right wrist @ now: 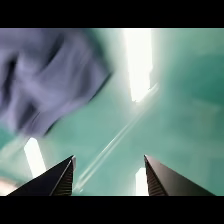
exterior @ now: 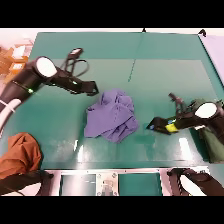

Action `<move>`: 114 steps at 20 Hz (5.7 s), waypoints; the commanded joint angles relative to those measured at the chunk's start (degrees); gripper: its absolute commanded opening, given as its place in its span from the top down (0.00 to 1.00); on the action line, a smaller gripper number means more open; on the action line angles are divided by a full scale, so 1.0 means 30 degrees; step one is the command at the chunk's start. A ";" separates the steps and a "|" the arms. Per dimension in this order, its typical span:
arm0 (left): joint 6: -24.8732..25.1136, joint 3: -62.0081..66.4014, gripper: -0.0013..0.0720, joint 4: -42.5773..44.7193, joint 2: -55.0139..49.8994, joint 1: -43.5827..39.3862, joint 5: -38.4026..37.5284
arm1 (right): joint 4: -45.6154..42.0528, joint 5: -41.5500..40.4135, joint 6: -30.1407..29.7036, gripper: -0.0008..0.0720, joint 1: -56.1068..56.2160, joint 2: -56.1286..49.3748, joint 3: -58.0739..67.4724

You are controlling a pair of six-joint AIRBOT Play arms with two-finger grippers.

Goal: Fold the shirts.

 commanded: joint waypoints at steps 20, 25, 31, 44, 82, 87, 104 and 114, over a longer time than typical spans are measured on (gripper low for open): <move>0.3657 0.0051 0.01 -0.1661 -0.2645 0.2900 -0.0459 | -0.2710 -0.2448 0.1625 0.97 0.2091 -0.5370 0.2025; 0.4262 -0.0554 0.01 -0.4925 -0.4014 0.2776 -0.0903 | -0.3315 -0.1712 -0.0262 0.97 -0.5595 -0.4116 0.3636; 0.4656 -0.2637 0.01 -0.5078 -0.4554 0.0415 -0.1545 | -0.2142 -0.1967 -0.1647 0.97 -0.6062 -0.4248 0.3716; 0.4495 -0.2790 0.95 -0.5399 -0.6360 -0.3701 0.3067 | -0.0831 -0.2208 -0.2885 0.97 -0.6069 -0.4240 0.3767; 0.3475 0.5530 0.95 0.3446 -0.7162 0.3679 0.4109 | 0.1683 -1.0637 -0.4495 0.97 -0.6069 -0.5872 0.4648; 0.2412 1.0724 0.94 0.2084 -0.9930 0.3803 0.1902 | 0.1661 -0.8480 -0.4488 0.97 -0.6084 -1.1162 0.9398; -0.0044 -0.5574 0.26 -0.1362 -0.1231 0.4772 -0.3985 | 0.0729 -0.0510 -0.5049 0.48 -1.0353 -1.1453 1.2815; 0.1923 -0.8480 0.95 -0.4743 -0.1996 0.2397 -0.0117 | 0.1027 -0.0044 -0.5042 0.48 -1.0382 -1.1453 1.2815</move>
